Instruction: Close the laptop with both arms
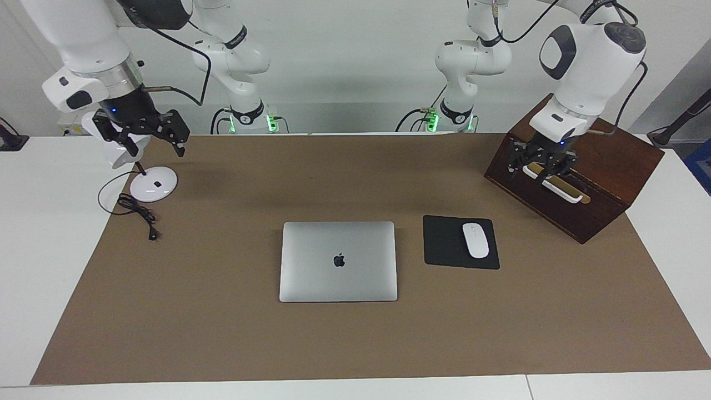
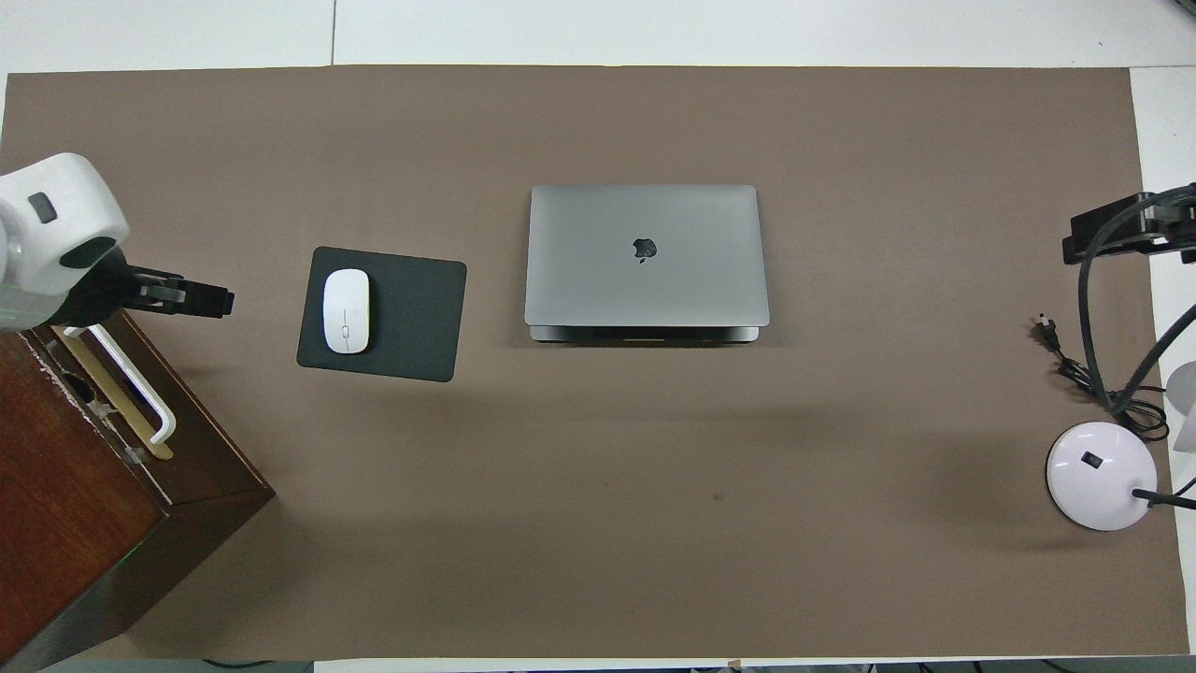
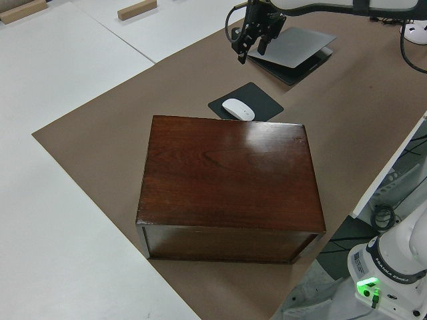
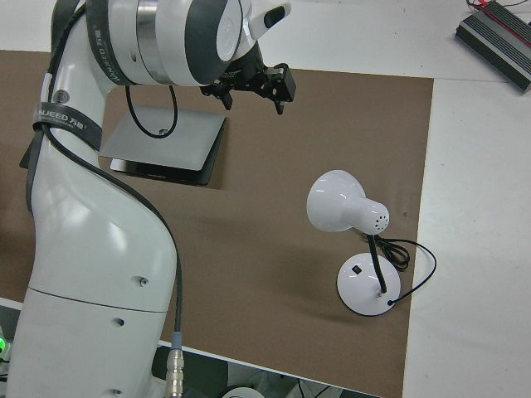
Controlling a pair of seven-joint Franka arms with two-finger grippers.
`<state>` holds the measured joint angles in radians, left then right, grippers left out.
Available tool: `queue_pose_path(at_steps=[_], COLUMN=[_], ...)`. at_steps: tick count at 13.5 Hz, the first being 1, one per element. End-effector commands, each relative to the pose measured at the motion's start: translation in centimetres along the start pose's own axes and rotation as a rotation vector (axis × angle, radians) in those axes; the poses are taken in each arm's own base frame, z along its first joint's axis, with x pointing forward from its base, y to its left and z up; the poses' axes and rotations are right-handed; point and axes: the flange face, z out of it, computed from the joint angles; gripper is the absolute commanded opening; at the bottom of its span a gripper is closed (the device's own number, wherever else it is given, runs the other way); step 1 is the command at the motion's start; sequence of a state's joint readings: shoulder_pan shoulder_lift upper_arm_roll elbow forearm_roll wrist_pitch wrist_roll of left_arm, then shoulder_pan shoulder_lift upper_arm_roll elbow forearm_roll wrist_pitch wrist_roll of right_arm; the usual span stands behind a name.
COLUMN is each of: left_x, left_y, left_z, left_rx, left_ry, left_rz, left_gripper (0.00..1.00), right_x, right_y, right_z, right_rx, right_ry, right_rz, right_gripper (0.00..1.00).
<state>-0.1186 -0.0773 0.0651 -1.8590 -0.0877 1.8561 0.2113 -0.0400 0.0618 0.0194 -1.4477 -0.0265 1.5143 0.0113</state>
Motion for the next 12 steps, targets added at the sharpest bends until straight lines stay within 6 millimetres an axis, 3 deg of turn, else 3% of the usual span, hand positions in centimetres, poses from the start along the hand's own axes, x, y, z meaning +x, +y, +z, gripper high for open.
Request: queue_pose_path(at_steps=[1,4,7,12], left_x=[-0.7,-0.8,-0.4,-0.6], left_y=[-2.0,-2.7,-2.1,-2.1], left_z=[-2.4,-4.2,-6.0,-7.3], left_rx=[-0.001,0.000,0.111,0.114], left_ry=[-0.023,-0.026,-0.030,-0.050], left_rz=[-0.036,-0.055,-0.159,-0.165], left_gripper=[1.00,1.00,1.00,1.00], right_x=[0.2,0.3,0.3,0.4], right_y=[0.9,0.5,1.6,3.0], right_z=[-0.4,-0.3,-0.2,0.0], right_rx=[0.012,0.004,0.010,0.011], right_ry=[-0.004,-0.002,-0.004,-0.001], right_rz=[-0.004,-0.017,-0.015,-0.021], right_gripper=[1.00,1.00,1.00,1.00])
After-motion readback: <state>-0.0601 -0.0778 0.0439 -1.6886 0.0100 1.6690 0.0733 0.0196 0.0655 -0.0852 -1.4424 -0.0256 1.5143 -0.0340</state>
